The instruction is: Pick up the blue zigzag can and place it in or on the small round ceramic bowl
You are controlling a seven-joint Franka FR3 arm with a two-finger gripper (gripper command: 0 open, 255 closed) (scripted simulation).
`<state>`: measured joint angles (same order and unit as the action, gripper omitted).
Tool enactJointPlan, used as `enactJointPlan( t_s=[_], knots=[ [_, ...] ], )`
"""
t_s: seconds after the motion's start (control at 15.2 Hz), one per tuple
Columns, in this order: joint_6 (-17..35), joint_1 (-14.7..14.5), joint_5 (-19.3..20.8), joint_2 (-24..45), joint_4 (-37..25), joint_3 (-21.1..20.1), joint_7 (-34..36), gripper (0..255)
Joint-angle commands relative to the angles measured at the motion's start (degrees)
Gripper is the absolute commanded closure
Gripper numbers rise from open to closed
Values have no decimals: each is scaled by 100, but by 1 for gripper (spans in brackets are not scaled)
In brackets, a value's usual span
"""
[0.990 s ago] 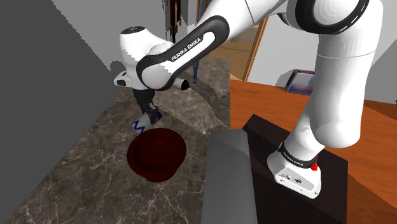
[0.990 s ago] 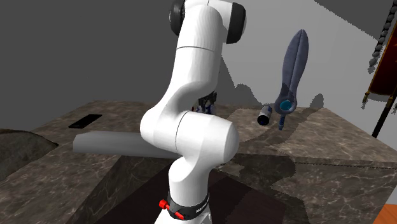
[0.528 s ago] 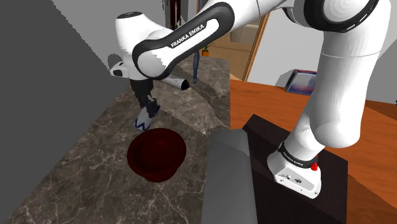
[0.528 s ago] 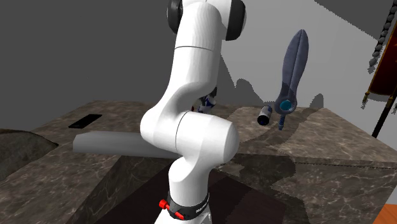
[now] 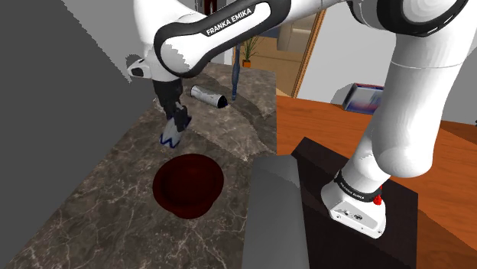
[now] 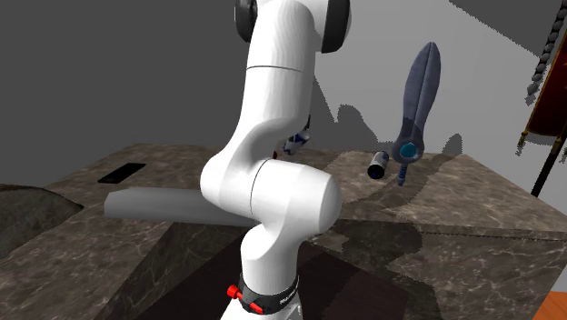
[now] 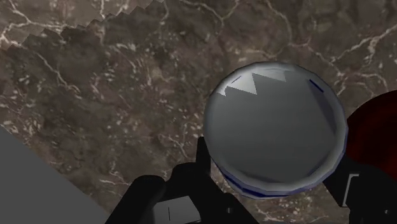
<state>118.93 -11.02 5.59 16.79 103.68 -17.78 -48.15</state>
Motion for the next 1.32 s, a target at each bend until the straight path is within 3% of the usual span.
enactJointPlan(
  t_s=[0.0,0.73,1.25],
  knots=[
    [-131,7,-28,-70,-65,-10,-16,255],
    [-831,20,-121,-294,-553,-39,-77,255],
    [-527,-334,-445,-1326,734,-410,581,255]
  ],
)
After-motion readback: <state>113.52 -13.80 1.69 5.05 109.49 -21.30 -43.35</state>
